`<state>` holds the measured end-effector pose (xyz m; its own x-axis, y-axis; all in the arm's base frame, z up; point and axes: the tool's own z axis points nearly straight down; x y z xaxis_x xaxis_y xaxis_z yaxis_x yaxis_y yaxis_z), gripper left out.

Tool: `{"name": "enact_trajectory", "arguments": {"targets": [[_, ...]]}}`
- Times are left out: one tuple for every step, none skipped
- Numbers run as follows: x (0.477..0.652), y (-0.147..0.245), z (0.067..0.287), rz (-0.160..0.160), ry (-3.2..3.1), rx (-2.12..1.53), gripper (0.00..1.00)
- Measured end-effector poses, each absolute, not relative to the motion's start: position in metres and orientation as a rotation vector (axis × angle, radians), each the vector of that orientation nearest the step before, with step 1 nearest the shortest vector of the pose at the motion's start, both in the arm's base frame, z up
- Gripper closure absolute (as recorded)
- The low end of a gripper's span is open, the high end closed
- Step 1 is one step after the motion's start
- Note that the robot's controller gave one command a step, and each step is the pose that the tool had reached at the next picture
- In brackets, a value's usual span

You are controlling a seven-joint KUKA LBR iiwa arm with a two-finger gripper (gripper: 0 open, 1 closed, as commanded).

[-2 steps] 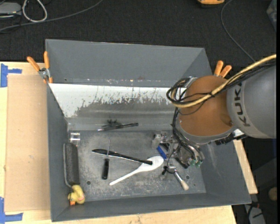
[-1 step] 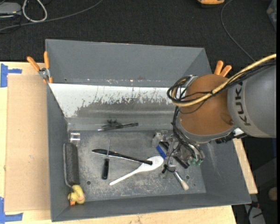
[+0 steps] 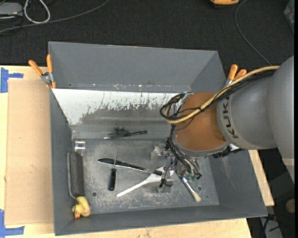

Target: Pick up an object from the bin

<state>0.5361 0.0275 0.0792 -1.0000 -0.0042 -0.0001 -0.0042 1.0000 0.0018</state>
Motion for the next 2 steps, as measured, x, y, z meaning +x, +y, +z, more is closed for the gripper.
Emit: {"name": "enact_trajectory", "arguments": {"targets": [[0.539,0.028,0.038,0.003,3.141,-0.01,0.0],[0.539,0.047,0.065,0.003,3.119,-0.36,0.0]]}}
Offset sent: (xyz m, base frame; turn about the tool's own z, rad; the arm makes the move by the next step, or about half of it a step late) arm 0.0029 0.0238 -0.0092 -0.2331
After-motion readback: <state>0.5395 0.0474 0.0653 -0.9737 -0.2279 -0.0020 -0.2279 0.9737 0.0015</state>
